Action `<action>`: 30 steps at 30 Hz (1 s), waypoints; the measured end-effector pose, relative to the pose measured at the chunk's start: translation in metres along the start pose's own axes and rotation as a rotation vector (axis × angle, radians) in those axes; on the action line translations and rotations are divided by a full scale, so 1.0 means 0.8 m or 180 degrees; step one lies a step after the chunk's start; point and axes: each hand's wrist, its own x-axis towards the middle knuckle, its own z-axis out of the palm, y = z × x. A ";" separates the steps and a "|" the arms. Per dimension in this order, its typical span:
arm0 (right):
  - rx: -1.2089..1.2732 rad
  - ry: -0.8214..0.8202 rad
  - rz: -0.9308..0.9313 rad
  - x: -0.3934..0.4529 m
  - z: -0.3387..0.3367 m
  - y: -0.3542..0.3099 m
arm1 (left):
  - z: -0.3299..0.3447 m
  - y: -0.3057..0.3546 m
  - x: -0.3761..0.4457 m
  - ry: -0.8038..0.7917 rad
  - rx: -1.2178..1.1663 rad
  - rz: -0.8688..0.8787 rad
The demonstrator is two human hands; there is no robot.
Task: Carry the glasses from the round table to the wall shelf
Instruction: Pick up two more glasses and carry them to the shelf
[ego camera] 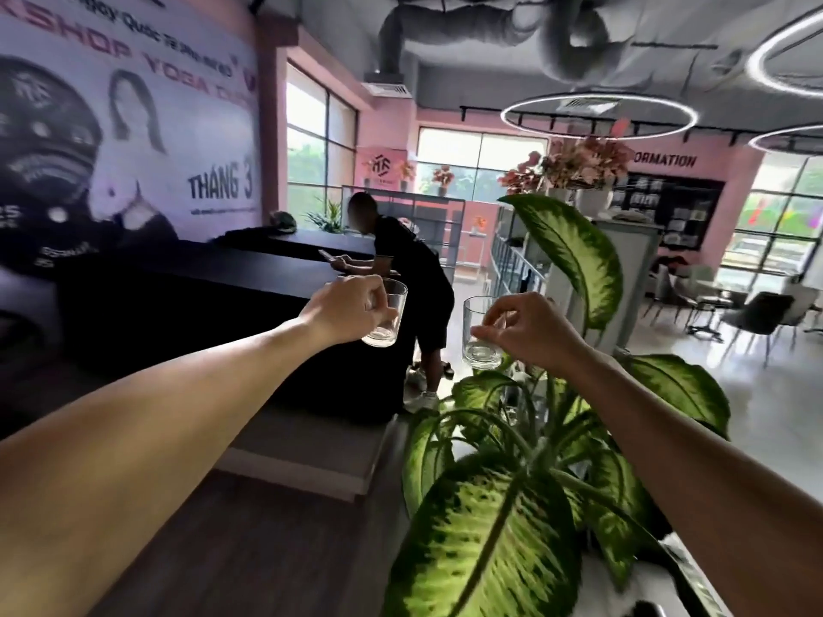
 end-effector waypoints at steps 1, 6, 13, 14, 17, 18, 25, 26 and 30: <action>0.0022 0.0019 -0.0009 0.023 0.013 0.011 | 0.006 -0.011 0.017 0.0028 0.0047 -0.0023; 0.0159 -0.0033 -0.0141 0.137 0.077 0.053 | 0.038 -0.064 0.102 0.0075 0.0278 -0.0194; 0.0672 -0.0162 -0.0232 0.295 0.169 0.080 | 0.058 -0.140 0.195 0.0260 0.0284 -0.0647; 0.0726 -0.0209 -0.0282 0.316 0.186 0.078 | 0.059 -0.155 0.203 0.0298 0.0280 -0.0721; 0.0787 -0.0397 -0.0424 0.369 0.240 0.071 | 0.061 -0.206 0.221 0.0381 0.0334 -0.0950; 0.0780 -0.0442 -0.0463 0.382 0.257 0.067 | 0.062 -0.222 0.224 0.0387 0.0367 -0.1012; 0.0839 -0.0807 -0.0715 0.485 0.393 0.021 | 0.037 -0.377 0.256 0.0575 0.0550 -0.1387; 0.0838 -0.0847 -0.0758 0.502 0.413 0.011 | 0.031 -0.402 0.262 0.0613 0.0561 -0.1424; 0.0720 -0.1052 -0.0914 0.571 0.481 -0.036 | 0.001 -0.494 0.291 0.0613 0.0641 -0.1542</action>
